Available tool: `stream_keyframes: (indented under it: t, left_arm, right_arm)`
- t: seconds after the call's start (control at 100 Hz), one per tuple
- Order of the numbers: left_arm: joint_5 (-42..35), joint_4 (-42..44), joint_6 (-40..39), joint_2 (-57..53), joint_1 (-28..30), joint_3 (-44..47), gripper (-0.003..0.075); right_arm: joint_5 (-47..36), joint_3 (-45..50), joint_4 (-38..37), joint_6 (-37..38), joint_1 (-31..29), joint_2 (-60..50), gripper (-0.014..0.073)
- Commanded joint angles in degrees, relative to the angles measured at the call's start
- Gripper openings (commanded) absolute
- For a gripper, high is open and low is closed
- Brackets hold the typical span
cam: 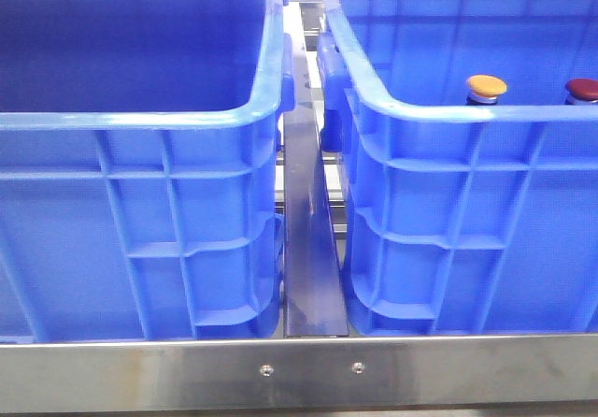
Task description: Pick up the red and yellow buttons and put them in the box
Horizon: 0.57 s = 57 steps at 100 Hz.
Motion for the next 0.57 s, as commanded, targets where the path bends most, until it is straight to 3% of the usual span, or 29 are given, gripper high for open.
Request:
stream_keyframes:
  t: [0.0,0.56]
  left_arm:
    - [-4.6,0.0,-0.3,-1.8,0.0,1.2,-0.002]
    - [-4.6,0.0,-0.3,-1.8,0.0,1.2,-0.002]
  right_arm:
    - [-4.4,0.4,-0.9,0.2,-0.2,-1.3,-0.0102]
    - [-4.0,0.4,-0.9,0.2,-0.2,-1.3,-0.0102]
